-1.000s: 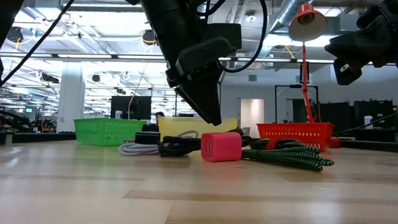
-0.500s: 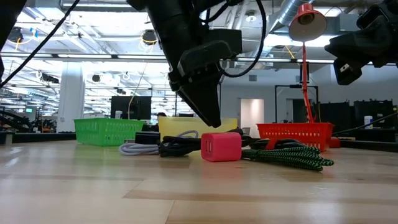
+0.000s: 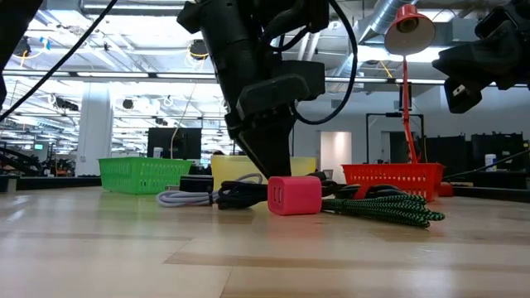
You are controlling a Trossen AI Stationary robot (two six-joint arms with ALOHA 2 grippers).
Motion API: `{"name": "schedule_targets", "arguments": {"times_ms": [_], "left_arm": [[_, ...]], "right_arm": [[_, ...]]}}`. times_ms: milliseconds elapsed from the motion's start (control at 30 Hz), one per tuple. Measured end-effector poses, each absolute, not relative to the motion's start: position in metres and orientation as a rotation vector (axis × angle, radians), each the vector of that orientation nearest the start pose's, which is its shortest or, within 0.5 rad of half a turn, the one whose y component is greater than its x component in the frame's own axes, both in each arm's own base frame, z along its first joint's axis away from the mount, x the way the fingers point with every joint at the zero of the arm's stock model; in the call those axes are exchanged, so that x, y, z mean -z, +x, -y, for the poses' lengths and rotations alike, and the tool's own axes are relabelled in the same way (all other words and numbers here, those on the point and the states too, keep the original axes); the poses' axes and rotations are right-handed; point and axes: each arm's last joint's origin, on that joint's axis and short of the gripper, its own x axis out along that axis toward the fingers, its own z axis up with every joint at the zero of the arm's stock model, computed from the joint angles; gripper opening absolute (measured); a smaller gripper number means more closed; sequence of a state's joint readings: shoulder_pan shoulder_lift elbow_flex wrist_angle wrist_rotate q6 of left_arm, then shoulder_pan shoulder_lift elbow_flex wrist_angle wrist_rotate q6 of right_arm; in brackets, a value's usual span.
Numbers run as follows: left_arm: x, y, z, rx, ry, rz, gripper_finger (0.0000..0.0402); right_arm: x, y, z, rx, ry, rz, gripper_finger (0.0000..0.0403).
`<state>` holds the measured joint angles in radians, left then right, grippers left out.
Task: Pick and place items into bin
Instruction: Put the left black charger cable into the yellow bin
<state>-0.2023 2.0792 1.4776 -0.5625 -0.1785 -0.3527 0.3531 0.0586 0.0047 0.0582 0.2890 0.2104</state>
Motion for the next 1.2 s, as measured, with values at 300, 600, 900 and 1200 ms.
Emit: {"name": "schedule_targets", "arguments": {"times_ms": [300, 600, 900, 1200], "left_arm": [[-0.156, 0.415, 0.079, -0.169, -0.105, -1.131, 0.0118], [-0.157, 0.415, 0.083, -0.212, -0.054, -1.105, 0.001], [-0.159, 0.413, 0.089, -0.242, -0.011, -1.096, 0.0004], [-0.182, 0.416, 0.096, -0.288, 0.082, -1.081, 0.0001]], "right_arm": [[-0.166, 0.097, -0.027, -0.065, 0.212, -0.003, 0.0054], [-0.166, 0.097, -0.027, -0.064, 0.211, -0.003, 0.0054], [-0.166, 0.097, -0.027, -0.064, 0.212, -0.003, 0.0054], [-0.166, 0.097, -0.027, -0.064, 0.212, -0.003, 0.0054]]}}
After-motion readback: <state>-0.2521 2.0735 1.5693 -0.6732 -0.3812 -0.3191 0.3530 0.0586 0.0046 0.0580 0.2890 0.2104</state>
